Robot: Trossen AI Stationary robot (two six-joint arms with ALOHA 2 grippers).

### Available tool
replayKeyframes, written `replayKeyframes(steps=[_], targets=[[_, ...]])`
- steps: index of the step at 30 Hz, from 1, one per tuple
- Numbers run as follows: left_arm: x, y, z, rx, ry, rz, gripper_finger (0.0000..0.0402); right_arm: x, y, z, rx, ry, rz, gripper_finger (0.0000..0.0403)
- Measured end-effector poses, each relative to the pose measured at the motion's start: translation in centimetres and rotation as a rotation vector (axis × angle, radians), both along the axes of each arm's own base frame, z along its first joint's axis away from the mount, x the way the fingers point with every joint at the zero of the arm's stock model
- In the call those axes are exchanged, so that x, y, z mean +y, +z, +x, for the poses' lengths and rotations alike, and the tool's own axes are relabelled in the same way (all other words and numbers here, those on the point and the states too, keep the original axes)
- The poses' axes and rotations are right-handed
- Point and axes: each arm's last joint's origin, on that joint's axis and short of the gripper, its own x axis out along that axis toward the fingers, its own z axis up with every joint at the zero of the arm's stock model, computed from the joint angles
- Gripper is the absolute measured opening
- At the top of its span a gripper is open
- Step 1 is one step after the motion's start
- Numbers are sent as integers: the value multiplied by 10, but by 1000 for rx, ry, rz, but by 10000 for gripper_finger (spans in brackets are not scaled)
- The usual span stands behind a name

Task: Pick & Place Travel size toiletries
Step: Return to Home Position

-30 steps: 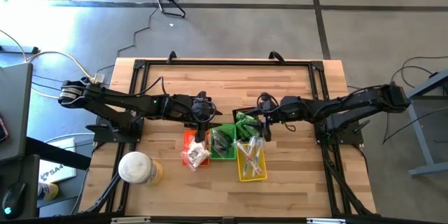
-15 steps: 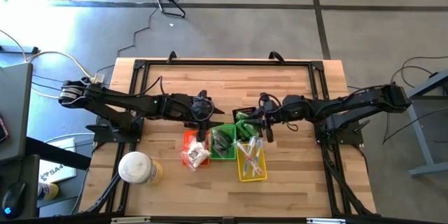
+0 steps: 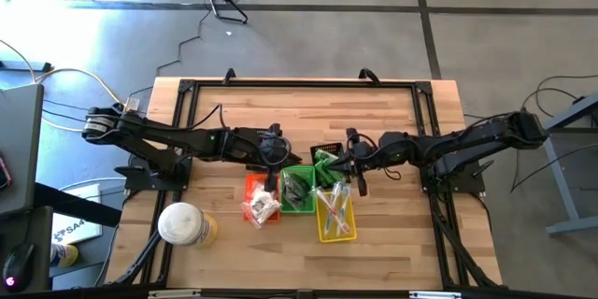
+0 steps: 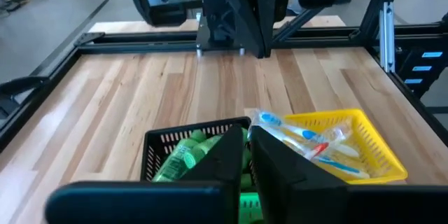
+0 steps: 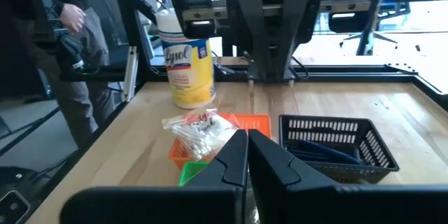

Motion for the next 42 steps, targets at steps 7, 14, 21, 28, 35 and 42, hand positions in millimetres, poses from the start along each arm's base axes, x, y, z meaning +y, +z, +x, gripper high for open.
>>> replayKeyframes(steps=[7,14,21,28,35,42], targets=[[0,-4,-1,41,16,-50,4,2,0,0,2,-102,-20,5],[0,-6,-2,63,17,-44,3,2,-4,-1,37,-101,-26,5],[1,-6,-2,61,19,-14,3,0,-4,-1,28,-102,-120,5],[-3,-14,-5,149,-53,23,3,1,-4,-1,34,-92,-53,5],[-17,-49,-21,83,-127,68,3,11,-4,-2,31,-36,-68,5],[-14,-57,-48,49,-131,67,3,15,5,-11,18,-14,-74,5]])
